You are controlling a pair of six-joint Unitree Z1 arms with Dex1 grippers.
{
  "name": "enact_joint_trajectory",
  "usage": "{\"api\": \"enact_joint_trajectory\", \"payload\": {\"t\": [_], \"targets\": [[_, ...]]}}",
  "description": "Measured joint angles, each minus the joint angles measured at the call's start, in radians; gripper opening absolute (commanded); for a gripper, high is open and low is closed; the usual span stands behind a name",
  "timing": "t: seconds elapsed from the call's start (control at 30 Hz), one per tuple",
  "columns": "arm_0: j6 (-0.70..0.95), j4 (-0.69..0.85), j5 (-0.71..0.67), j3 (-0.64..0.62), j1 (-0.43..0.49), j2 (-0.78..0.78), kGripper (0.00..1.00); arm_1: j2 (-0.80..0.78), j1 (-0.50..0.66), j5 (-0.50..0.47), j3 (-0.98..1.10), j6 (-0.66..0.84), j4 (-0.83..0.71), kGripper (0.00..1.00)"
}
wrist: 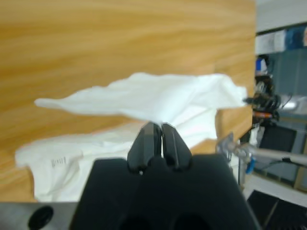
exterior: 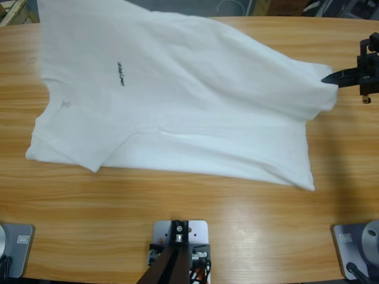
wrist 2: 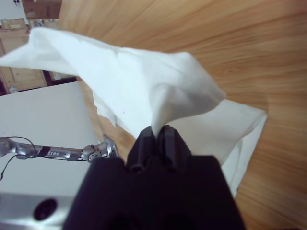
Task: Fold clothes
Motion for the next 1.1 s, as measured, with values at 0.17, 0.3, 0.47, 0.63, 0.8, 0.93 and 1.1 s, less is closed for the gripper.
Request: {"api": "enact_joint_trajectory", "payload": {"t": [0.17, 0.3, 0.47, 0.63, 0.8, 0.93, 1.1], "targets": [[0.037, 0.002, 0.007, 0.147, 0.011, -0.004, 0.0, -0.004, 0.0, 0.0, 0.006, -0.005, 0.023, 0.0], [0.039, 0.002, 0.007, 0.211, 0.006, -0.004, 0.0, -0.005, 0.0, -0.001, 0.025, -0.021, 0.058, 0.0], [0.039, 0.002, 0.007, 0.287, -0.004, -0.006, 0.0, -0.006, 0.0, -0.01, 0.027, -0.026, 0.137, 0.0], [0.039, 0.002, 0.007, 0.349, -0.008, -0.009, 0.0, 0.006, 0.0, -0.016, 0.027, -0.026, 0.16, 0.0], [0.039, 0.002, 0.007, 0.38, -0.011, -0.009, 0.0, 0.088, 0.0, -0.008, 0.027, -0.027, 0.176, 0.627], [0.039, 0.002, 0.007, 0.395, -0.012, -0.009, 0.0, 0.153, 0.001, -0.004, 0.027, -0.031, 0.178, 1.0], [0.039, 0.002, 0.007, 0.413, -0.012, -0.009, 0.0, 0.186, 0.001, -0.004, 0.027, -0.031, 0.179, 1.0]]}}
